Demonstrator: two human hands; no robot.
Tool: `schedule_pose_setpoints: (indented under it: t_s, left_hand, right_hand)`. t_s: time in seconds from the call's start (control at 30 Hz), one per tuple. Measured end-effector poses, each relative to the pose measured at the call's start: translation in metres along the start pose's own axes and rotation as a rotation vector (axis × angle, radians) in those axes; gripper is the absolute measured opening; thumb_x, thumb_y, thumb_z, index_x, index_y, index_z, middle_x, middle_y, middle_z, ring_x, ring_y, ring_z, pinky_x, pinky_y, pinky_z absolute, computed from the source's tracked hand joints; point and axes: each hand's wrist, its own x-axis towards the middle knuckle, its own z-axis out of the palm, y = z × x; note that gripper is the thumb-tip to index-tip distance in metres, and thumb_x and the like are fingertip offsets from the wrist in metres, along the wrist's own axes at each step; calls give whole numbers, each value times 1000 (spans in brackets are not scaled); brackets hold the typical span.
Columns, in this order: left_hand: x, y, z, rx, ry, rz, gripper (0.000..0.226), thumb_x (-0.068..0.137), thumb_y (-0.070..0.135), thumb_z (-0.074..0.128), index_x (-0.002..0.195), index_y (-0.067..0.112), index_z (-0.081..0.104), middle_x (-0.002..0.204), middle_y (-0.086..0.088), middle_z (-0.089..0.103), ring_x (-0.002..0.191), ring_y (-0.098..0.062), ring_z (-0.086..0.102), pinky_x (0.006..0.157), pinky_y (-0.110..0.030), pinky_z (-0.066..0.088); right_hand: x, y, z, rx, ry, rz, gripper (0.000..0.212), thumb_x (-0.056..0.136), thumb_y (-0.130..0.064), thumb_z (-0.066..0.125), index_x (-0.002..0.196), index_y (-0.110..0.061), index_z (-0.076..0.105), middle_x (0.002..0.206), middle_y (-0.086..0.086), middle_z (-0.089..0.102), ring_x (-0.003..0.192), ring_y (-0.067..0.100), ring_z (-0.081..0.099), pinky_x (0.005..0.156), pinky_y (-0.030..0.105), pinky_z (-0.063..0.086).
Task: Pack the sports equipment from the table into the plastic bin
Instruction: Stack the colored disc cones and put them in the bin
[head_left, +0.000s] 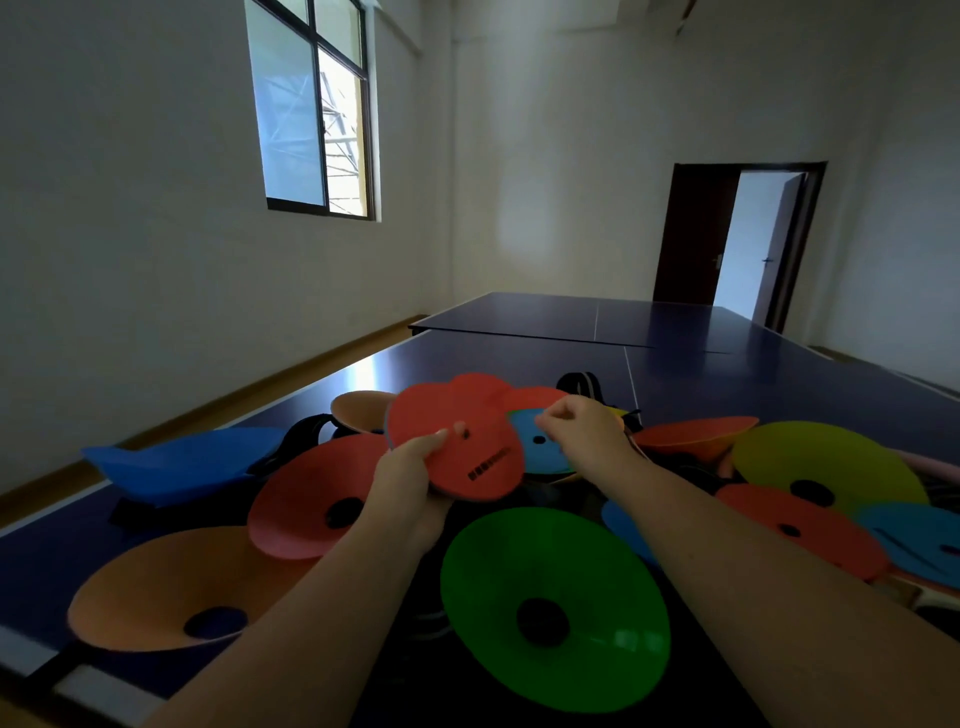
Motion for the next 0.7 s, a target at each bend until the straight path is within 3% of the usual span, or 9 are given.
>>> schedule_pose_setpoints:
  t_s: [0.1,0.3,0.33,0.4,0.43,0.5,0.53,0.6,0.7]
  left_hand:
    - [21,-4,7,5,55,85,49,89,-6,58,135,9,50,118,-18,69,104,-33,69,94,-55,53]
    - [54,-7,32,-17,48,142,30,94,3,60,121,14,53,100,-13,69,82,-26,69,87,-51,56]
    - [58,-10,35,-17,45,140,26,94,5,60,117,14,54,99,-13,70,80,-25,69,84,-49,57]
    - [67,-16,38,-2,47,145,16,94,6,60,107,15,56,97,-12,69,79,-25,69,80,-46,58]
    - [69,-18,38,4,54,154,14,94,5,60,102,16,57,95,-12,69,78,-25,68,81,-45,58]
    - [75,-20,39,8,83,173,16,91,3,59,98,18,56,93,-12,66,77,-24,66,85,-48,57]
    - [78,-20,38,15,94,183,19,90,3,59,101,18,56,93,-11,65,77,-24,65,87,-48,56]
    - [83,-21,35,26,104,191,26,91,3,58,113,16,54,91,-9,63,78,-23,64,86,-47,56]
    - [89,-24,29,22,118,174,31,93,5,57,120,18,50,91,-8,62,79,-22,64,82,-44,57]
  right_hand:
    - [21,15,5,-363,-20,-56,20,96,-18,60,102,-1,70,101,18,70,94,31,64,85,44,53]
    - [68,22,35,-784,-333,-30,41,95,-33,62,123,-3,62,123,18,63,113,36,60,92,38,48]
    - [74,20,40,-810,-383,-19,36,93,-33,61,116,-6,66,119,20,65,106,38,63,90,38,50]
    - [86,19,50,-848,-442,-18,19,83,-36,55,85,-21,65,96,14,68,76,34,62,78,36,53]
    - [88,22,53,-866,-462,-14,16,82,-40,55,84,-26,61,97,9,66,76,30,59,79,35,51]
    - [88,30,56,-952,-566,43,32,92,-46,57,112,-21,59,120,10,55,107,28,55,96,35,42]
    - [90,37,57,-988,-595,69,38,96,-46,55,117,-15,54,125,11,48,114,27,49,98,32,38]
    - [91,47,58,-989,-607,113,40,98,-46,54,116,-10,54,129,12,46,116,25,47,90,29,34]
    - [90,50,57,-1004,-552,79,57,97,-50,53,133,-6,52,139,15,50,123,32,52,96,33,42]
